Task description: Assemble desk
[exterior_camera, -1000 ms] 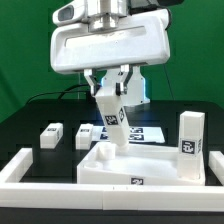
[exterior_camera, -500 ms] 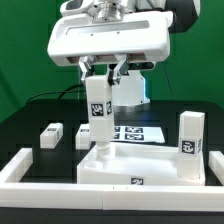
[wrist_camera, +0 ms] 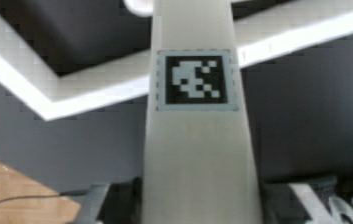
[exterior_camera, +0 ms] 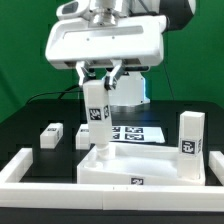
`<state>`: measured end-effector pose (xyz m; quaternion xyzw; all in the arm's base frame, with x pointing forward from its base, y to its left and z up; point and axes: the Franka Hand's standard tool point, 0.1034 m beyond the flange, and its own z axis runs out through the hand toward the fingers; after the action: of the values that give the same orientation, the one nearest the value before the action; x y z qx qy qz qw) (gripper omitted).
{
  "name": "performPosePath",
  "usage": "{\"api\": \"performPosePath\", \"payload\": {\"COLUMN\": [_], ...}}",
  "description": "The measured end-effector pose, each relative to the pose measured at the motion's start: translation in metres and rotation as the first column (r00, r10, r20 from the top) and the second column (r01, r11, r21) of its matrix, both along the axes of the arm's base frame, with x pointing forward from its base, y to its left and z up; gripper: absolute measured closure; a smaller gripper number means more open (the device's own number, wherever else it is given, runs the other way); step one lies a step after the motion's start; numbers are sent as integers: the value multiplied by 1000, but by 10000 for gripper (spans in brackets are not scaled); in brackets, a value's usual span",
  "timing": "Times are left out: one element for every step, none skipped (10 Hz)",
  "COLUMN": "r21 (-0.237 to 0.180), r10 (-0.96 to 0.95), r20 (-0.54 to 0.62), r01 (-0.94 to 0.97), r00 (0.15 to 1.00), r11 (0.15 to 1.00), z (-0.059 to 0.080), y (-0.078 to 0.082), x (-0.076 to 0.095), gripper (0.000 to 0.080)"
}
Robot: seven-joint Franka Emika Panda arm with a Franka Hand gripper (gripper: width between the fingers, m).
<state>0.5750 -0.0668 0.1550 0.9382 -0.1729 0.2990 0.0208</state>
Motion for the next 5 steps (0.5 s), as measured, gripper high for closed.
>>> {"api": "performPosePath", "payload": {"r21": [-6, -12, -14, -15, -21], "r10": [2, -1, 0, 6, 20], "r20": [-1, -3, -10, -15, -19], "r01": [-2, 1, 0, -7, -20], "r00": [1000, 1000, 1000, 1000, 1000], "r11": [1000, 1000, 1000, 1000, 1000], "z": [0, -2, -6, -10, -11], "y": [-2, -7, -7, -4, -1], "x": [-1, -3, -3, -2, -2], "gripper": [509, 509, 509, 509, 509]}}
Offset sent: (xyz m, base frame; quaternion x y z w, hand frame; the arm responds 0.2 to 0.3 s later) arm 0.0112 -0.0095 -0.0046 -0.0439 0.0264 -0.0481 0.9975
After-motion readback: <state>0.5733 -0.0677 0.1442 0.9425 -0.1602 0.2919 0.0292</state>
